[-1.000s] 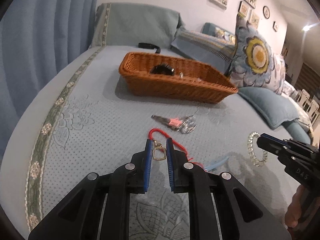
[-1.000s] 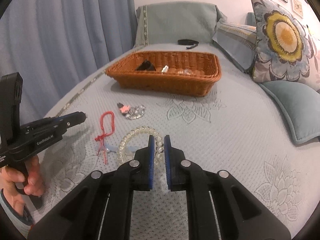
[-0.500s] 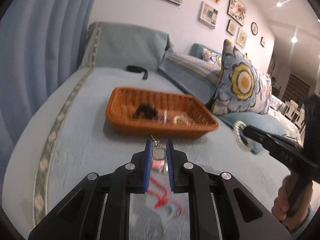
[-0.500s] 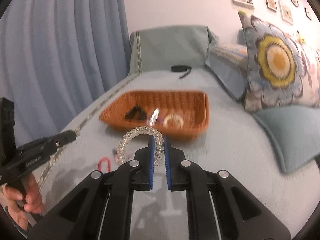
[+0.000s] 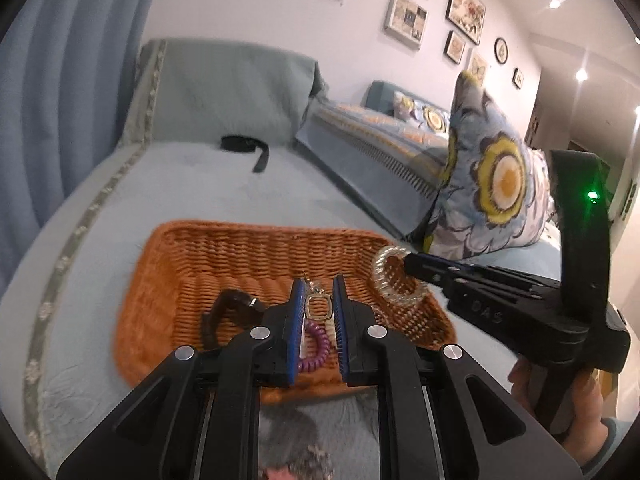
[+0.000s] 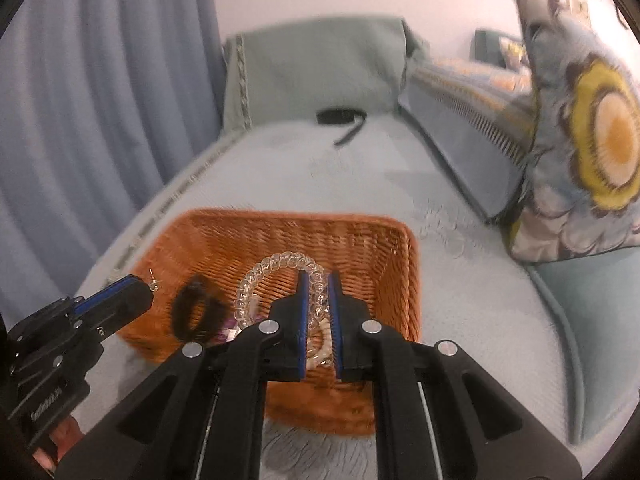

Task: Organize jewelry
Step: 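Carry the pendant and pearl bracelet into the basket and open both grippers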

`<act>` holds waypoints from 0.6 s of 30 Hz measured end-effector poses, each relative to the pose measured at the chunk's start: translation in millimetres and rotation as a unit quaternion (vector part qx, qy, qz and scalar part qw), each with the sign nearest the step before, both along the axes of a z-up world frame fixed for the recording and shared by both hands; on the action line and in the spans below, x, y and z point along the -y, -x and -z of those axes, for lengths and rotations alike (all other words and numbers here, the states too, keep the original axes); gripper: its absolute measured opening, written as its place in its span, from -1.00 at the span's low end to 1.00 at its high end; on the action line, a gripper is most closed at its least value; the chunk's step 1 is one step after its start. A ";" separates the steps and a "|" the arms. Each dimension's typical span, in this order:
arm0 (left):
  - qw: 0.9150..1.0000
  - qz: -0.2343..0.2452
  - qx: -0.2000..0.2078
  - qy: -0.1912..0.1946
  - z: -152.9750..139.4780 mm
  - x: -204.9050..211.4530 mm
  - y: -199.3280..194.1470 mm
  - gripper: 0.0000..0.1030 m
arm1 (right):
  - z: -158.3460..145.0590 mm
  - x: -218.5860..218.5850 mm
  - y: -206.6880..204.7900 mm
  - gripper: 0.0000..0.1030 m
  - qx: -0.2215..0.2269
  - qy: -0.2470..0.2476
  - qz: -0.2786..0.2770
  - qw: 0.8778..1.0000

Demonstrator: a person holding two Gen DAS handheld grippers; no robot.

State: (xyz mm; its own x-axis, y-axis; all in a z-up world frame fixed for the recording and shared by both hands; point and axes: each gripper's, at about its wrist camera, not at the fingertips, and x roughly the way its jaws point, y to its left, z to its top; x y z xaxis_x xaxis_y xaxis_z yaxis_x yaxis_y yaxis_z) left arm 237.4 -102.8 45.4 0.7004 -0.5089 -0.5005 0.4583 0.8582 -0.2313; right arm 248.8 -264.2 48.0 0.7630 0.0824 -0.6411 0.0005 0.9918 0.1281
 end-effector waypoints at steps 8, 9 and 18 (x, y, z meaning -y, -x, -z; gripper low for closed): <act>0.999 0.011 -0.033 -0.021 30.9 18.3 -23.0 -0.74 | 37.6 -0.9 -28.4 -0.84 -0.050 0.009 -0.004 0.999; 0.999 0.010 -0.038 -0.017 31.9 16.5 -22.9 -0.67 | 40.3 -0.4 -29.5 -0.83 -0.056 0.004 -0.008 0.998; 1.000 0.007 -0.018 0.011 9.2 -13.3 7.5 -0.27 | 26.3 12.2 -5.4 -0.12 -0.042 -0.036 -0.007 0.998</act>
